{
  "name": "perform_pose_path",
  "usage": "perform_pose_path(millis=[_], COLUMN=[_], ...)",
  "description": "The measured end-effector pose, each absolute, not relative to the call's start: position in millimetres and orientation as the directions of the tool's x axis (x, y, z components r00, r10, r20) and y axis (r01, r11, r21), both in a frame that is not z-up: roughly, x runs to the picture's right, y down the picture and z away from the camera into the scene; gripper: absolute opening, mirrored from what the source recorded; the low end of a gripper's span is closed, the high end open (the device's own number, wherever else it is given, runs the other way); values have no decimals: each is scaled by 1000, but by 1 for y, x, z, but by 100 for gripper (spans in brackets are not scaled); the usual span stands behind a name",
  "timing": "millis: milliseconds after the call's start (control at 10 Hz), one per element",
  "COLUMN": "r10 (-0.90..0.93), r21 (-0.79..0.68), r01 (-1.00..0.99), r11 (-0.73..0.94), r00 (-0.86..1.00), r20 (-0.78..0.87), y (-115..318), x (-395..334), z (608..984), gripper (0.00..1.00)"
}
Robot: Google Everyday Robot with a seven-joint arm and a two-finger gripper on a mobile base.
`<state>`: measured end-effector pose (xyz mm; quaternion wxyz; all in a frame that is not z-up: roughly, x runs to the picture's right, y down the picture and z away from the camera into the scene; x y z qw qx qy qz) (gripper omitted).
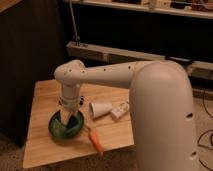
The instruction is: Place the white sponge in the ceramic bowl
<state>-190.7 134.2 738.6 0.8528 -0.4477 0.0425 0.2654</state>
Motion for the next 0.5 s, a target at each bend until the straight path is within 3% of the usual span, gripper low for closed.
perform_pose_path(millis=[500], r10=[472], r21=[-754], r01=[-520], r11=[400], r00=[823], r20=[-317], y=[127], x=[-212], z=[756], gripper=[80])
